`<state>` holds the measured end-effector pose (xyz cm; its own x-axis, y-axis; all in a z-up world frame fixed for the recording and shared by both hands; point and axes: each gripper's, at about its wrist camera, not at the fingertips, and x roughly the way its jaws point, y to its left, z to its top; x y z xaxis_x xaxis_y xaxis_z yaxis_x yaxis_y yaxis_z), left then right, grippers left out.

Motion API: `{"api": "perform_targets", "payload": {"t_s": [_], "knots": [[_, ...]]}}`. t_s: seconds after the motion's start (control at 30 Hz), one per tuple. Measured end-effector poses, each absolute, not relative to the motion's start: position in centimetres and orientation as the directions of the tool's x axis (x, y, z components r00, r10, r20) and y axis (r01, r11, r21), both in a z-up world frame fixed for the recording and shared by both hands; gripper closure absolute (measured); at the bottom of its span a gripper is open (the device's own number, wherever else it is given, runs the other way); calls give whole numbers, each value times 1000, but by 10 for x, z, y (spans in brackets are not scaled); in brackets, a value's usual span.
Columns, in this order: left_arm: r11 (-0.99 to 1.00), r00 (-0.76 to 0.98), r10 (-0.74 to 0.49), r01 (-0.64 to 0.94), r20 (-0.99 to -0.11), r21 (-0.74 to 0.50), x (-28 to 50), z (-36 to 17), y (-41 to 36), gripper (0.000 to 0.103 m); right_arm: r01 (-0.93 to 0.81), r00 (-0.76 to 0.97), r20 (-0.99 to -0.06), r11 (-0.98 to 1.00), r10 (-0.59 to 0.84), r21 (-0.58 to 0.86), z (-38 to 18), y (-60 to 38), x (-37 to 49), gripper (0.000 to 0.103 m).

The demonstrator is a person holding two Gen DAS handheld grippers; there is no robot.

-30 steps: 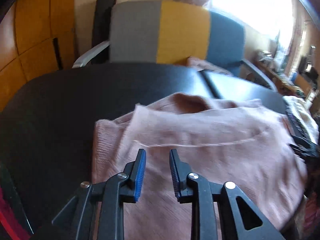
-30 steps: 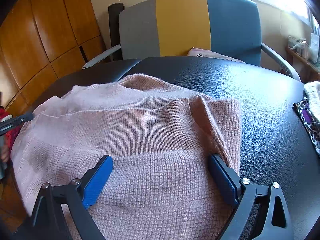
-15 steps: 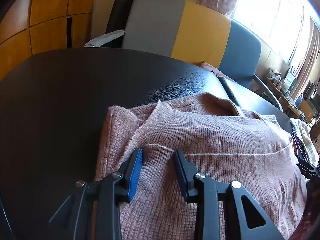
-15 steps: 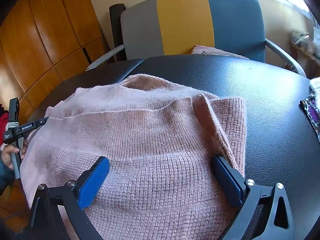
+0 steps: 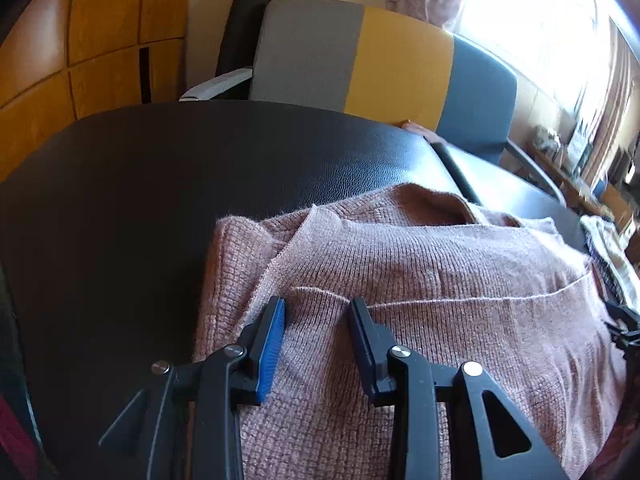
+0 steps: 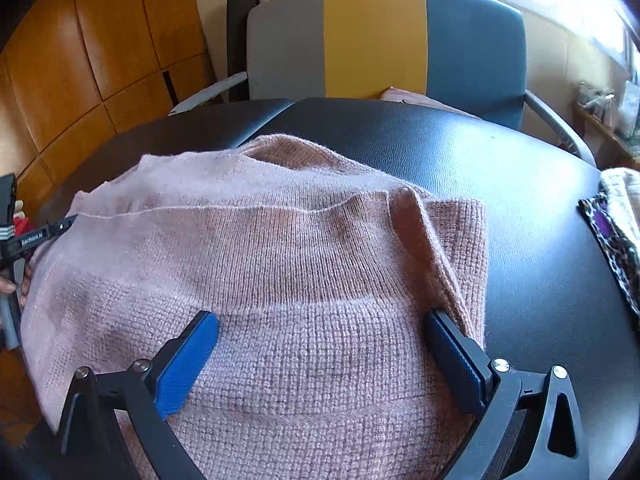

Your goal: Fold clothes

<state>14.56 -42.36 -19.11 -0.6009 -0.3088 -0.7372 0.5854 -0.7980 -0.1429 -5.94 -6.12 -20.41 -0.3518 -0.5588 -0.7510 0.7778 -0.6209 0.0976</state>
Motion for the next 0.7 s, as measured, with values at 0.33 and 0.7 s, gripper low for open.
{"api": "perform_targets", "payload": {"t_s": [0.33,0.7], "knots": [[-773,-639,-279,592,-717,-227,182,-151,-421,58,778,-356,-742,-620,-568,100,-206,-62,-60,0],[-769,-586,-186,586,-789,-254,203,-158,-434,50,782,-353,-731,-614,-584,112,-207,-61,-58,0]]}}
